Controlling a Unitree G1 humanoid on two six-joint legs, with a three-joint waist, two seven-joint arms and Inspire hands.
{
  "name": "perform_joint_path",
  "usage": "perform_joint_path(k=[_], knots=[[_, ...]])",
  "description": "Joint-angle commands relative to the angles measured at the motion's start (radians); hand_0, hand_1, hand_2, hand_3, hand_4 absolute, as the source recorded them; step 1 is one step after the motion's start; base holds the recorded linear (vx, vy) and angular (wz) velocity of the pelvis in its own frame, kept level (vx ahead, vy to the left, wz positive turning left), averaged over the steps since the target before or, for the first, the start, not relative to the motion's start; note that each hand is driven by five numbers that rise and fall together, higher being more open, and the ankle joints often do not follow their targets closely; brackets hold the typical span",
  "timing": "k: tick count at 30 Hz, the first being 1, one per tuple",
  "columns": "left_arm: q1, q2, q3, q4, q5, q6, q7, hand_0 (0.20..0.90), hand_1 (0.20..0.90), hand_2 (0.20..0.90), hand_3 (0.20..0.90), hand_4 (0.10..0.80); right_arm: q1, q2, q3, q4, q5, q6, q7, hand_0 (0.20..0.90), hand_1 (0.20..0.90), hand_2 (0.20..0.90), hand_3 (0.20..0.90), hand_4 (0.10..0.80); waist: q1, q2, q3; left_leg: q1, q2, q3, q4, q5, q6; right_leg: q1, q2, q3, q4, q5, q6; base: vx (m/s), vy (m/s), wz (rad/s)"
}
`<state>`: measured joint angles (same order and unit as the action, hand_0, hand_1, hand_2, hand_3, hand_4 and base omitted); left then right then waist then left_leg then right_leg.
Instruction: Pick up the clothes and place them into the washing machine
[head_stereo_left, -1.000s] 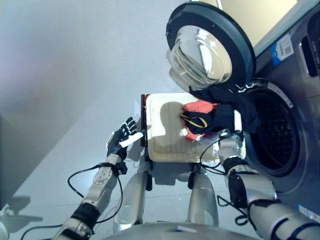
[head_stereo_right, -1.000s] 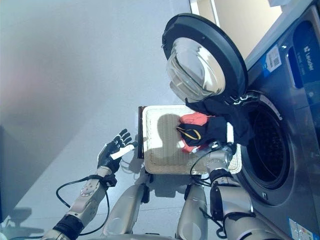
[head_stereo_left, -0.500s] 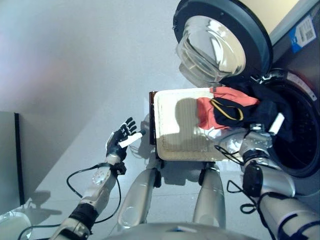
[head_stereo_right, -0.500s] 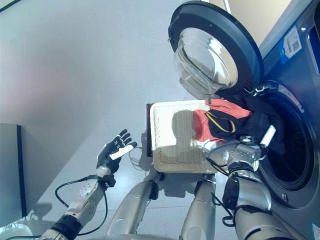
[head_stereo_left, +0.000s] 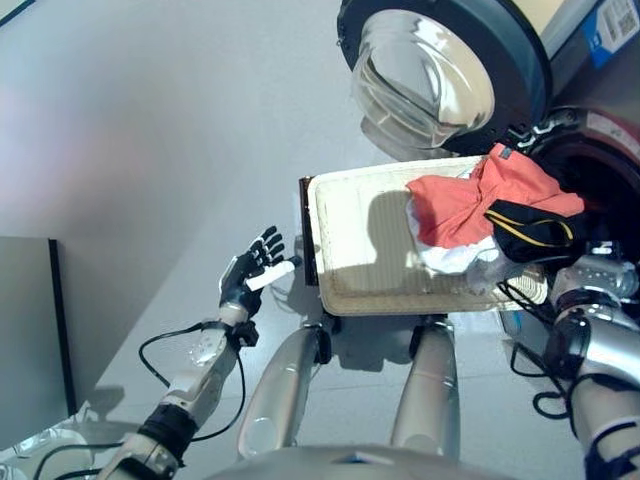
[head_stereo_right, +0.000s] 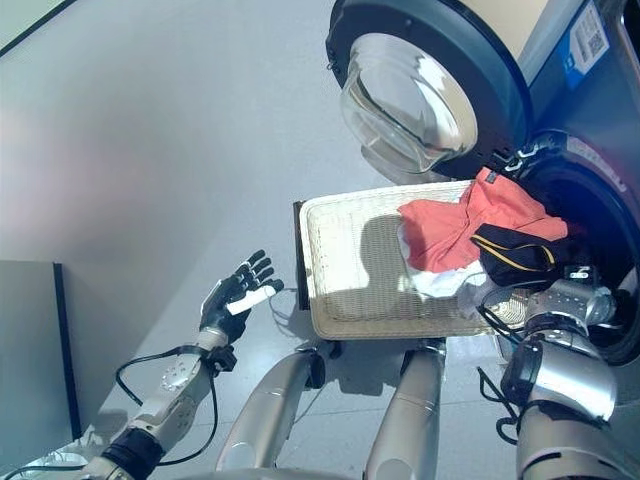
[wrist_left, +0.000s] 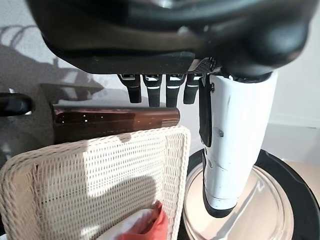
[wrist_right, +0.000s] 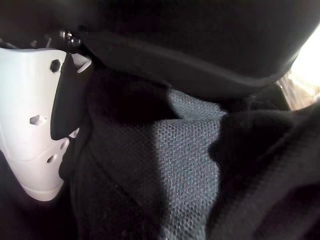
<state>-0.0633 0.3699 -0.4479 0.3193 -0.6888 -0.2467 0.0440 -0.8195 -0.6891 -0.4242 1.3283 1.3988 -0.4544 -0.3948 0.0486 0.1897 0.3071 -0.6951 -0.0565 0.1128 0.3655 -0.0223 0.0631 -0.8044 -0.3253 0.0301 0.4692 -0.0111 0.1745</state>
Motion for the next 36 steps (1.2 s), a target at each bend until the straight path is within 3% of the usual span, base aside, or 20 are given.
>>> perform_joint_path(k=[1, 6, 14, 16, 17, 22, 30, 36], knots=[[0.036, 0.021, 0.019, -0.121, 0.001, -0.082, 0.000, 0.900, 0.900, 0.900, 0.900, 0.800, -0.047, -0.156, 0.087, -0.045, -0.054, -0.050, 0.021, 0.200, 0.200, 0.200, 0.200, 0.300, -0.006, 0.018, -0.060, -0.011, 0.084, -0.095, 0.064, -0.096, -0.133, 0.014, -0.028, 0.031, 0.040, -0.053, 0.002, 0.001, 0.006, -0.07], [0.034, 0.024, 0.026, -0.166, -0.013, -0.089, 0.007, 0.900, 0.900, 0.900, 0.900, 0.800, -0.105, -0.097, 0.121, -0.063, -0.019, -0.074, 0.028, 0.200, 0.200, 0.200, 0.200, 0.300, 0.006, 0.026, -0.066, -0.039, 0.076, -0.092, 0.053, -0.083, -0.132, -0.033, -0.024, 0.046, 0.060, -0.057, -0.005, 0.002, 0.012, -0.03], [0.029, 0.027, 0.035, -0.192, -0.025, -0.101, 0.011, 0.900, 0.900, 0.900, 0.900, 0.800, -0.137, -0.052, 0.203, -0.031, -0.103, -0.023, 0.036, 0.200, 0.200, 0.200, 0.200, 0.300, 0.018, 0.018, -0.066, -0.093, 0.085, -0.108, 0.138, -0.101, -0.134, -0.081, -0.010, 0.051, 0.159, -0.092, -0.019, -0.004, -0.021, 0.06], [0.022, 0.032, 0.036, -0.193, -0.023, -0.101, 0.014, 0.900, 0.900, 0.900, 0.900, 0.800, -0.134, -0.034, 0.227, -0.026, -0.119, -0.011, 0.050, 0.200, 0.200, 0.200, 0.200, 0.300, 0.018, 0.002, -0.059, -0.115, 0.092, -0.119, 0.226, -0.154, -0.133, -0.090, 0.003, 0.057, 0.222, -0.145, -0.033, -0.011, -0.058, 0.10], [0.021, 0.034, 0.038, -0.193, -0.021, -0.098, 0.018, 0.900, 0.900, 0.900, 0.900, 0.800, -0.134, -0.026, 0.231, -0.028, -0.120, -0.009, 0.056, 0.200, 0.200, 0.200, 0.200, 0.300, 0.014, -0.003, -0.044, -0.143, 0.096, -0.124, 0.270, -0.149, -0.129, -0.110, 0.007, 0.057, 0.255, -0.139, -0.044, 0.056, -0.057, 0.04], [0.029, 0.043, 0.055, -0.189, -0.020, -0.095, 0.026, 0.900, 0.900, 0.900, 0.900, 0.800, -0.115, -0.005, 0.251, -0.045, -0.158, -0.001, 0.069, 0.200, 0.200, 0.200, 0.200, 0.300, 0.007, -0.026, -0.036, -0.182, 0.115, -0.144, 0.387, -0.235, -0.131, -0.141, 0.015, 0.055, 0.361, -0.213, -0.052, -0.003, -0.056, -0.06], [0.071, 0.076, 0.068, -0.203, -0.023, -0.103, 0.029, 0.900, 0.900, 0.900, 0.900, 0.800, -0.129, -0.026, 0.251, -0.003, -0.202, -0.014, 0.021, 0.200, 0.200, 0.200, 0.200, 0.300, 0.014, -0.043, -0.049, -0.218, 0.121, -0.143, 0.418, -0.253, -0.131, -0.184, 0.030, 0.066, 0.388, -0.227, -0.061, -0.001, -0.007, -0.07], [0.086, 0.098, 0.083, -0.259, -0.026, -0.118, 0.046, 0.900, 0.900, 0.900, 0.900, 0.800, -0.220, -0.126, 0.261, 0.070, -0.225, 0.009, -0.066, 0.200, 0.200, 0.200, 0.200, 0.300, 0.050, -0.016, -0.075, -0.247, 0.108, -0.136, 0.400, -0.238, -0.138, -0.231, 0.018, 0.084, 0.405, -0.237, -0.059, 0.001, -0.002, 0.03]])
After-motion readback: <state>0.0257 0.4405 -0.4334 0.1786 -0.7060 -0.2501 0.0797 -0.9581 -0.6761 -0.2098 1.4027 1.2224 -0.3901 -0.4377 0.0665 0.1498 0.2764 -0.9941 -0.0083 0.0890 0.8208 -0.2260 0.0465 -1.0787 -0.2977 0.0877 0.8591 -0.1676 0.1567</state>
